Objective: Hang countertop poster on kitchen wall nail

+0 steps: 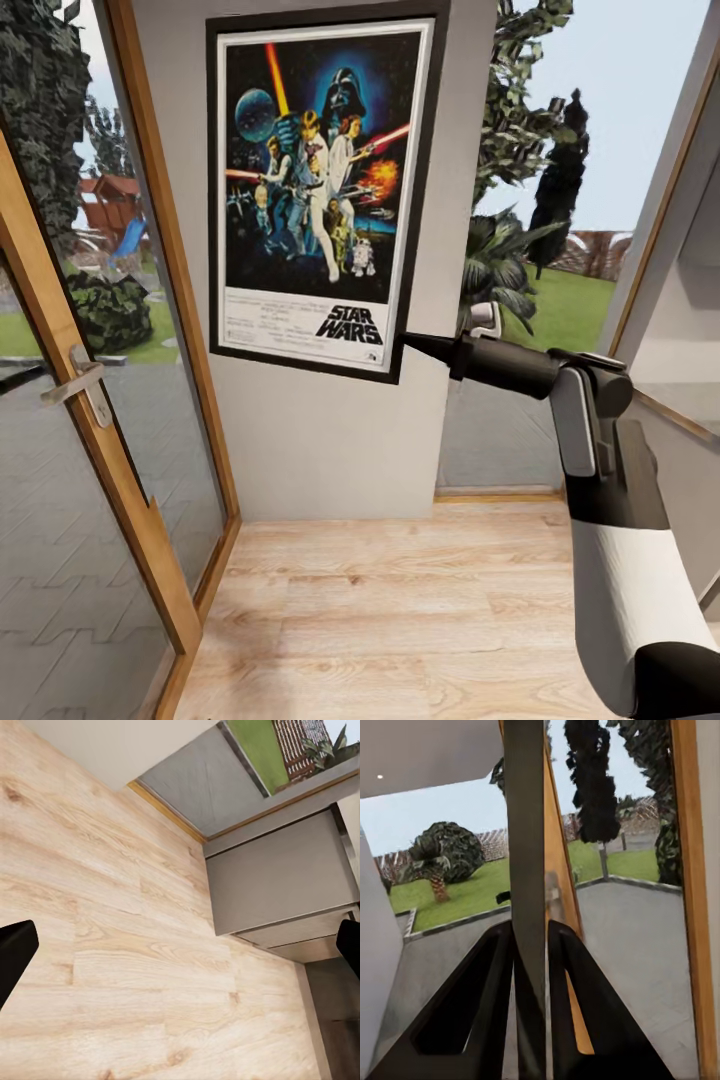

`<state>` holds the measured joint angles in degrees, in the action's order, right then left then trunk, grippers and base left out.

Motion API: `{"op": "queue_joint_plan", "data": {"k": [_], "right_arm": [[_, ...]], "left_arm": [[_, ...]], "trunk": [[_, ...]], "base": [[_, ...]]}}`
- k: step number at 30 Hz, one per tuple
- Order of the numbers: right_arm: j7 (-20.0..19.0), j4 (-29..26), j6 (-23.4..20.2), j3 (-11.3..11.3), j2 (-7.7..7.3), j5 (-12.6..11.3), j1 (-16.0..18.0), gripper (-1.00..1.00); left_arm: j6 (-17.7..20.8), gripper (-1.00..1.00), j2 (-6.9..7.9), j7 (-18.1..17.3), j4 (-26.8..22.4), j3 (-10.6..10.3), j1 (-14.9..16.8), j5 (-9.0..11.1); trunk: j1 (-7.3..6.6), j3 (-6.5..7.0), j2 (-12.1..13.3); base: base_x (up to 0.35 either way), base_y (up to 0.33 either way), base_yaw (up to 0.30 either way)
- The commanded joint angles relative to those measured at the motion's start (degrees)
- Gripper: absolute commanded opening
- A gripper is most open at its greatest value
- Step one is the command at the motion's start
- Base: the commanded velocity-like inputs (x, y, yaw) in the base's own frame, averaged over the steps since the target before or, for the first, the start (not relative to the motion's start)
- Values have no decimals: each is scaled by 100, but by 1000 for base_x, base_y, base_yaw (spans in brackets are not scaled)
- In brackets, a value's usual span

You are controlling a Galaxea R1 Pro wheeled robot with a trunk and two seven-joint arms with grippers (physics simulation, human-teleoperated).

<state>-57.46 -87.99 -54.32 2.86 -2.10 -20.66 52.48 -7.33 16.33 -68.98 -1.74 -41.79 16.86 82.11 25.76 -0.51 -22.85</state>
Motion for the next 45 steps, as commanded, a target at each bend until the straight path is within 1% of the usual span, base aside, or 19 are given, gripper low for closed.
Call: {"op": "queue_joint_plan", "data": {"k": [1, 5, 9, 10, 18, 25, 30, 45], "right_arm": [[-26, 1, -64, 4, -4, -9, 12, -100], [-28, 2, -103, -2, -8, -8, 21, -100], [-29, 2, -116, -77, -12, -8, 23, -100], [-30, 0, -116, -128, -16, -8, 24, -100], [-29, -7, -111, -201, -32, -8, 19, -100], [-29, -7, -103, -200, -41, 9, -3, -100], [-29, -7, -96, -206, -199, 34, -34, -100], [-29, -7, -96, -209, -221, 36, -36, -100]], "left_arm": [[-58, 100, 2, -1, -2, -48, 1, 33], [-58, 100, 2, -1, -2, -48, 1, 33], [-58, 100, 2, -1, -2, -48, 1, 33], [-58, 100, 2, -1, -2, -47, 1, 33], [-58, 100, 9, -1, -2, -40, 1, 33], [-58, 100, 10, -4, -2, -40, 1, 33], [-58, 100, 10, -5, -2, -40, 1, 33], [-58, 100, 13, -10, -2, -39, 1, 33]], "trunk": [[3, -5, -7], [3, -5, -7], [3, -5, -7], [3, -5, -7], [3, -5, -7], [3, -5, -7], [3, -5, -7], [3, -5, -7]], "base": [[0, 0, 0], [0, 0, 0], [0, 0, 0], [0, 0, 0], [0, 0, 0], [0, 0, 0], [0, 0, 0], [0, 0, 0]]}}
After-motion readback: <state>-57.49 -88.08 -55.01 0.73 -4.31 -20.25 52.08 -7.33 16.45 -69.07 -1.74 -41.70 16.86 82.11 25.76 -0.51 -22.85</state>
